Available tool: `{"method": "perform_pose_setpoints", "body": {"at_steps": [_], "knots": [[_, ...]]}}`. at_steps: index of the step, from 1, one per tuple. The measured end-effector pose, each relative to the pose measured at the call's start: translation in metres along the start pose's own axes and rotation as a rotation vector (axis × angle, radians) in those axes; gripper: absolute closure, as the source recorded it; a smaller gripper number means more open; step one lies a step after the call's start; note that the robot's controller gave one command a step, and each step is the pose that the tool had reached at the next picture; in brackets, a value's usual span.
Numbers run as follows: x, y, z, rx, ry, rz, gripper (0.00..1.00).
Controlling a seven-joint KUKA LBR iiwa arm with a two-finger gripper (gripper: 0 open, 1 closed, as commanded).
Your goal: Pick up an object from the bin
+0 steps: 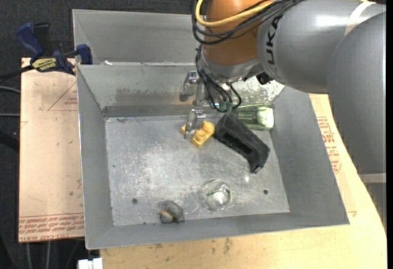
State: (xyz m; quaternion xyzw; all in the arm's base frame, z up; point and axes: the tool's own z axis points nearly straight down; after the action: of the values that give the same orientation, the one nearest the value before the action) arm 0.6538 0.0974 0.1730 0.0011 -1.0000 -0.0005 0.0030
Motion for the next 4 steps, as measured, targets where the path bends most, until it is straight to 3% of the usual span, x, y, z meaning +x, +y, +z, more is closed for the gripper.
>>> {"method": "perform_pose_setpoints", "body": {"at_steps": [1,2,3,4], "knots": [[-0.002,0.000,-0.005,-0.001,-0.008,0.001,0.00],[0.023,-0.015,-0.014,0.000,-0.005,-0.202,0.00],[0.025,-0.048,-0.021,0.001,-0.010,-0.370,0.00],[0.043,-0.041,0.032,0.001,-0.013,-0.159,0.00]]}}
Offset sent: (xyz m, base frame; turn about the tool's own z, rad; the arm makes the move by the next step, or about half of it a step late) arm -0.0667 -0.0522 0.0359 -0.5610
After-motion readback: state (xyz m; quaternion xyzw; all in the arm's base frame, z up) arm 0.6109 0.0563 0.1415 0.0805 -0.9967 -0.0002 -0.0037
